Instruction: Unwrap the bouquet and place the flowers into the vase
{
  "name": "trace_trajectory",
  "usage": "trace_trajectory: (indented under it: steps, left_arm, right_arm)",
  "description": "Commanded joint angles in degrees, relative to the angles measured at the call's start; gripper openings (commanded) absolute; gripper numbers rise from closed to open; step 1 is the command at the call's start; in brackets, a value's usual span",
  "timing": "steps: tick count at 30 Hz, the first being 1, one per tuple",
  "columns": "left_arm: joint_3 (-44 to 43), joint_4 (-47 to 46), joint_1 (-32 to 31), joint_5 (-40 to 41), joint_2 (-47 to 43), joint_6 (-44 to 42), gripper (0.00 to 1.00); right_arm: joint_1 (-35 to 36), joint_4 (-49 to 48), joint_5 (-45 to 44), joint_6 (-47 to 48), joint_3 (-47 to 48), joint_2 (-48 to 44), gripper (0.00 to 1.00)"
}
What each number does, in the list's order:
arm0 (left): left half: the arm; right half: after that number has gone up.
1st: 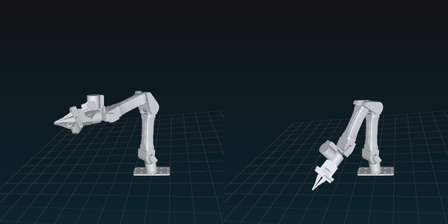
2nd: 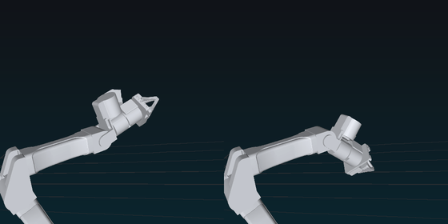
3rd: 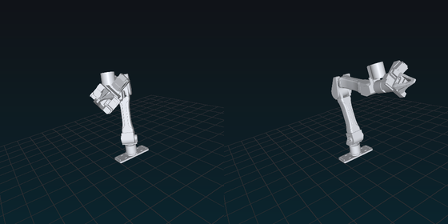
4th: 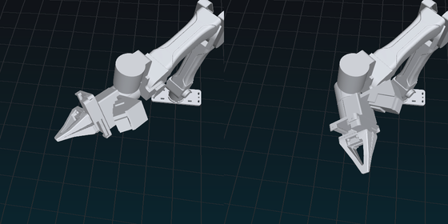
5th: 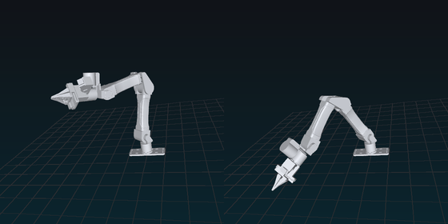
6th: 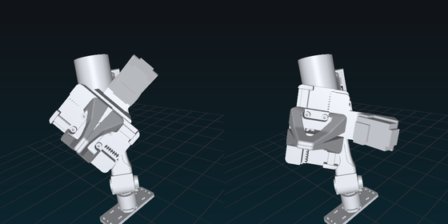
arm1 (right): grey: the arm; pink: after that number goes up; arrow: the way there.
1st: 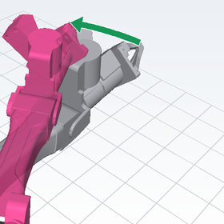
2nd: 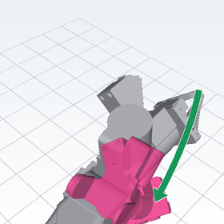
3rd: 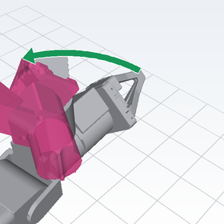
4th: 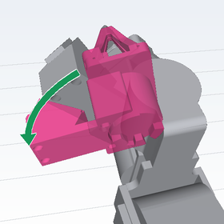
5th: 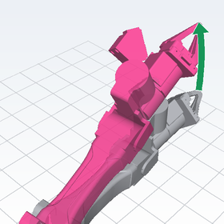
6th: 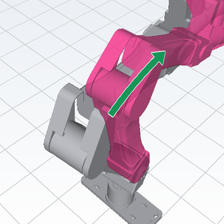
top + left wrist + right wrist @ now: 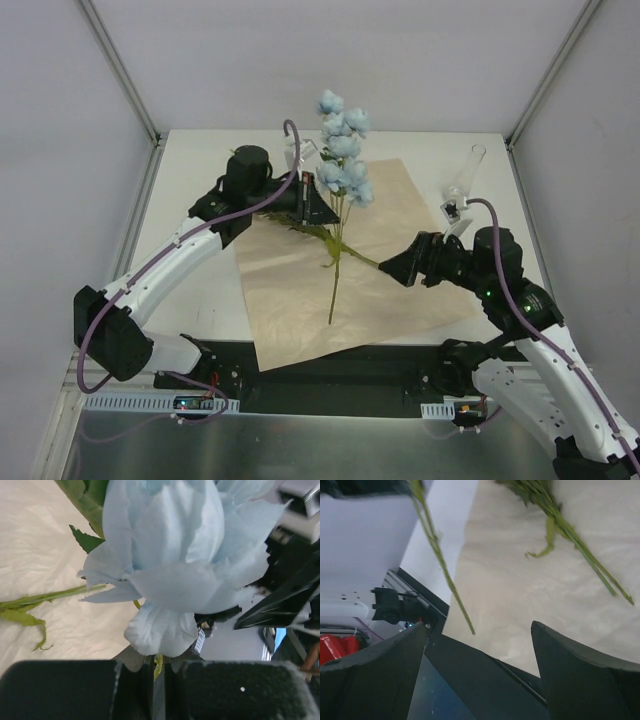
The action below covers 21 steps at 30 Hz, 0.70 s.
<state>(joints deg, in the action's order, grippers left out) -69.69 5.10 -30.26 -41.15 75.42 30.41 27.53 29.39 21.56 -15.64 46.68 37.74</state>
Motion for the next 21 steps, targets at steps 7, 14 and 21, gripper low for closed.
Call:
trace_trajectory:
  steps: [7, 14, 21]
  left_arm:
    - [1.3, 0.2, -4.1, -4.8, 2.3, -9.3, 0.0]
    - [3.7, 1.5, -5.1, -0.9, -0.4, -11.8, 0.0]
    - [4.2, 2.0, -6.6, 0.9, -1.2, -12.5, 0.0]
  right_arm:
    - [12.1, -20.2, -17.9, -14.2, -0.1, -0.7, 0.55]
    - [24.1, -19.7, -34.7, -10.2, 8.2, 11.8, 0.63]
    - [29.2, -12.4, -48.2, -13.6, 16.3, 19.7, 0.67]
